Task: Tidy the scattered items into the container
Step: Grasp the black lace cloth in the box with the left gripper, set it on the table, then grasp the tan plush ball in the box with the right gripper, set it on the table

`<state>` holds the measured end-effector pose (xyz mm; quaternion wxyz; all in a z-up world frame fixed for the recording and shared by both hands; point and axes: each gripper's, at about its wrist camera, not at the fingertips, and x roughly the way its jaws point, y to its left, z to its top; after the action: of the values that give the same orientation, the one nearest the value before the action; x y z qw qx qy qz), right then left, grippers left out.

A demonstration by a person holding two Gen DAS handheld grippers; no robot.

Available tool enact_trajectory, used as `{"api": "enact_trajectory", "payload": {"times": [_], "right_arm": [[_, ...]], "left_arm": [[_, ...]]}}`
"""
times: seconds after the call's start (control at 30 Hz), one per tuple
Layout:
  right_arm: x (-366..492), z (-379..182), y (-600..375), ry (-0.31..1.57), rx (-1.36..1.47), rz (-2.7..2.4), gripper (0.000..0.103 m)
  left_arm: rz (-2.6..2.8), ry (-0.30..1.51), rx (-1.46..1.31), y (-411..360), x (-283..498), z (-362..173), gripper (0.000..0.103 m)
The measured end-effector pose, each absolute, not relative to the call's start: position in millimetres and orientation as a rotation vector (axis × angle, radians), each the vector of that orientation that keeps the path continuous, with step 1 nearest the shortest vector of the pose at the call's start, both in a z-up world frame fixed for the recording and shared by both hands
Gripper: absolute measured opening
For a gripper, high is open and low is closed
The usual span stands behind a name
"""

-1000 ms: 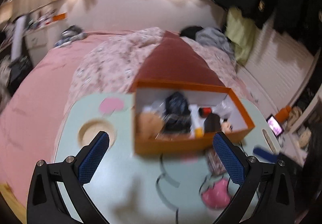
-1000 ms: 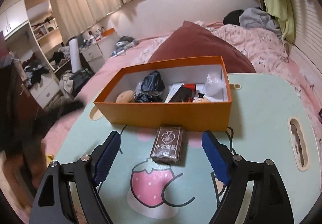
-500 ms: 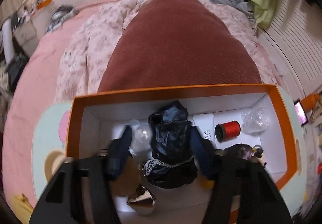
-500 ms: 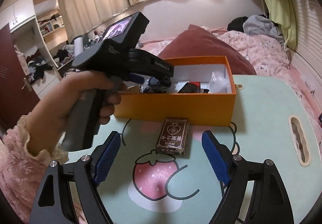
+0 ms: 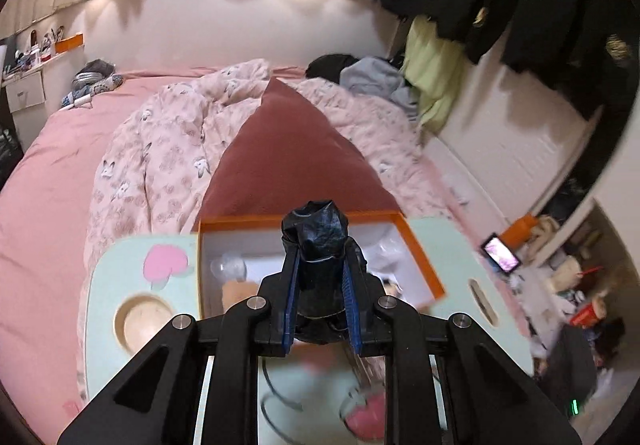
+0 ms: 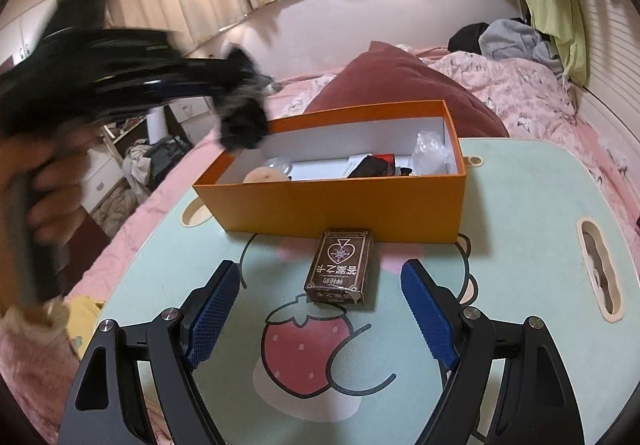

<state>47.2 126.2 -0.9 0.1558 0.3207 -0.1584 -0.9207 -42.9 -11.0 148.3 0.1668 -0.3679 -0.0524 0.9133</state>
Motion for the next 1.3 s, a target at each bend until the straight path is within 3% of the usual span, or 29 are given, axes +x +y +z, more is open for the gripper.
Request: {"api": "enact_trajectory", "payload": {"times": [0.2, 0.37, 0.47, 0.6, 0.7, 0.9, 1.03, 1.1, 1.17, 1.3], "right_arm": [[47, -4, 126, -0.474, 0.941, -2.633, 0.083], [47, -6, 125, -0.481, 0.96, -2.632, 0.083], [46, -7, 126, -0.483, 0.973, -2.628, 0.083], [46, -8, 125, -0.487, 0.984, -2.633, 0.083], [48, -4, 126, -0.483, 0.959, -2.648, 0.083], [28, 48, 110, -0.383, 0.907, -2.632, 0.083], [-34, 78, 79, -0.374, 1.067, -2.467, 0.08], [-76, 74, 58, -0.346, 1.215, -2.39, 0.075], [-102, 62, 43, -0.312, 1.321, -2.357, 0.062], [-137, 29, 19, -0.223, 1.477, -2.302, 0.059]], "left_arm": [[2.492, -0.273, -1.168, -31, -3, 93, 0.021], [2.58, -0.195, -1.227, -28, 12, 56, 0.023], [2.601, -0.207, -1.231, -32, 14, 43, 0.036], [2.597, -0.31, -1.159, -43, 21, 46, 0.067], [2.64, -0.401, -1.06, -55, 36, 52, 0.075], [2.709, -0.404, -1.009, -72, 57, 53, 0.079], [2.695, -0.412, -1.009, -73, 60, 49, 0.079], [2.678, -0.404, -1.001, -71, 61, 49, 0.079], [2.687, -0.384, -1.0, -70, 62, 49, 0.079], [2.681, -0.397, -0.988, -71, 65, 48, 0.079]]}}
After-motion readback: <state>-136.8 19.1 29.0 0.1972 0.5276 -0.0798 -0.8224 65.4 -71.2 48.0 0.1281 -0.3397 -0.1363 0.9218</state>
